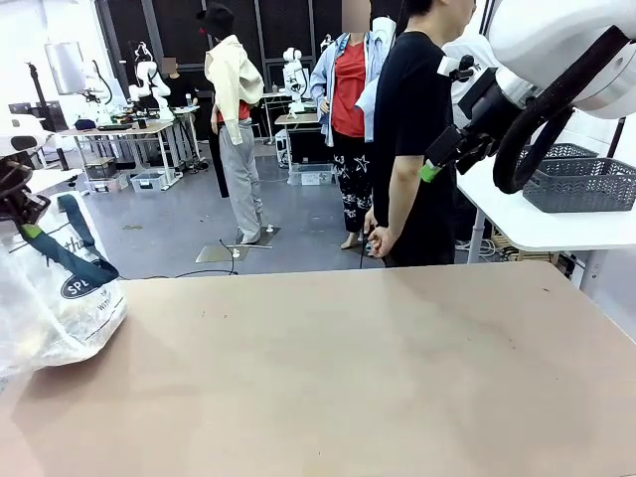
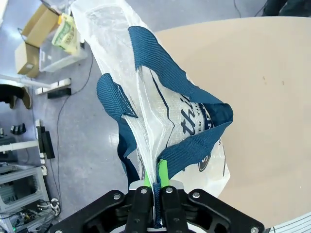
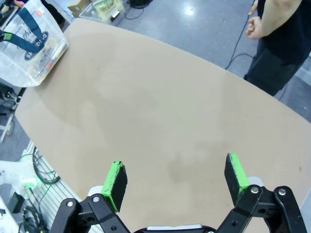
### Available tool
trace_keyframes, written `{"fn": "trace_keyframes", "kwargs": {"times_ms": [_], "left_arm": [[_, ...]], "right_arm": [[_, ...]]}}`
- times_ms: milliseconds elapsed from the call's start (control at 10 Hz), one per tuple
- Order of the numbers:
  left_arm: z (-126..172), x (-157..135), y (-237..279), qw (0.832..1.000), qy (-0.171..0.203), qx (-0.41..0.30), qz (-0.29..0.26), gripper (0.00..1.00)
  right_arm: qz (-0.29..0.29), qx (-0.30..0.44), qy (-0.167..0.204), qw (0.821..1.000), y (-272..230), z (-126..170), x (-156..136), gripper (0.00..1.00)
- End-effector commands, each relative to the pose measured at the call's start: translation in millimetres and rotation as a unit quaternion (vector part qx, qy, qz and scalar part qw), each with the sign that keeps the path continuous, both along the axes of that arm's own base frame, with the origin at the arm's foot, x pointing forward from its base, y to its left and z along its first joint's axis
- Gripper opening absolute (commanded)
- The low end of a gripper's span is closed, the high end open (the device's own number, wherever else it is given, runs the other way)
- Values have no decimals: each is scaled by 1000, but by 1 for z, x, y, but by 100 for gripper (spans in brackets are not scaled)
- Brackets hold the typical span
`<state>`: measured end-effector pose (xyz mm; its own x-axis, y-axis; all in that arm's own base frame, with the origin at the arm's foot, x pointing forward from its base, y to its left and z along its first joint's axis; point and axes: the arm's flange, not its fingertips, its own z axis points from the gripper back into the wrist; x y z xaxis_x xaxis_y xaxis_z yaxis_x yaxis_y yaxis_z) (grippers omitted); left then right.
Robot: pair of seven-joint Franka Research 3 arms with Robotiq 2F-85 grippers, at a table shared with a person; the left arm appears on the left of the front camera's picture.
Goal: Transfer purchased items from the store into the shopping bag.
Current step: Move the Reusable shopping bag to the right side of the table.
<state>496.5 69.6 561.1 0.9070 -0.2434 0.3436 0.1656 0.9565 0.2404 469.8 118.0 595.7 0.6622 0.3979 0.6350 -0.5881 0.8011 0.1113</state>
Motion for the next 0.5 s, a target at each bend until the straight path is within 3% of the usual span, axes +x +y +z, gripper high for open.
{"fn": "trace_keyframes", "kwargs": {"times_ms": [0,400], "left_arm": [[1,8,-7,998,-54,27,-18,0],[-13,14,-14,998,-53,24,-40,0]], "right_arm": [[-2,-8,3,1000,0,-2,-2,100],[-2,-8,3,1000,0,-2,-2,100]]}}
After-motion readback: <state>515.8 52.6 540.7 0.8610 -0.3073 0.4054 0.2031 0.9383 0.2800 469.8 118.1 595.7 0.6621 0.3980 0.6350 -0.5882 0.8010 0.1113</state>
